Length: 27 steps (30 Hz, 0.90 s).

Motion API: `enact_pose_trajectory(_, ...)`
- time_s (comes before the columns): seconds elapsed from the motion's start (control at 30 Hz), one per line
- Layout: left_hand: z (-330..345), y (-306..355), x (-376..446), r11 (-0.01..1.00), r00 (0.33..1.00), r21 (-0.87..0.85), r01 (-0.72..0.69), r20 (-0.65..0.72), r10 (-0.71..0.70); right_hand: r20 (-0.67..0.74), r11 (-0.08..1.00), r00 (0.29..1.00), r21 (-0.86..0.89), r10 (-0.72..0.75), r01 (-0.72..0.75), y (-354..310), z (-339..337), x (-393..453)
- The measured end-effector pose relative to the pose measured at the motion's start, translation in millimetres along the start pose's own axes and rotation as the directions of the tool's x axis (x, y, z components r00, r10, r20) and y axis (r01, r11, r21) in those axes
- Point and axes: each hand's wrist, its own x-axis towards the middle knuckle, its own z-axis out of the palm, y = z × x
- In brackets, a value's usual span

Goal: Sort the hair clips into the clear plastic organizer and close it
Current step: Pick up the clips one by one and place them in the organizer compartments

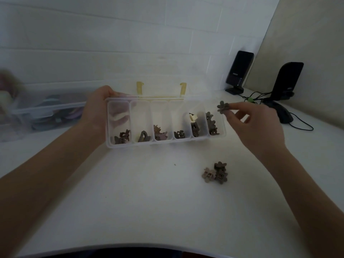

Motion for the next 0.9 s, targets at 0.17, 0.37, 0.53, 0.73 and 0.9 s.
enact_pose_trajectory(0.17,-4.0,-2.4,2.1,1.0,0.999,-0.002,0.008,0.035,-0.007,-0.068,0.998,0.997,-0.048,-0.033,0.03,-0.3,2.9,-3.9)
enact_pose_trajectory(0.37,-9.7,-6.5,3.4,1.0,0.999,-0.011,-0.002,0.042,0.002,-0.058,0.995,0.994,-0.055,-0.091,0.088,-6.2,0.2,-5.7)
enact_pose_trajectory(0.53,-10.2,-7.3,6.7,1.0,0.999,0.016,0.016,0.039,-0.017,-0.046,0.993,0.993,-0.059,-0.108,0.106,-4.1,3.3,-9.2)
enact_pose_trajectory(0.73,-12.4,-8.5,9.7,0.999,0.999,0.022,0.031,0.043,-0.031,0.174,0.985,0.979,-0.119,-0.102,0.124,-1.3,4.4,-6.8)
enact_pose_trajectory(0.9,-14.3,-9.1,12.1,0.998,0.998,0.029,0.05,0.041,-0.051,0.241,0.972,0.963,-0.165,-0.125,0.167,-2.9,4.4,-7.9)
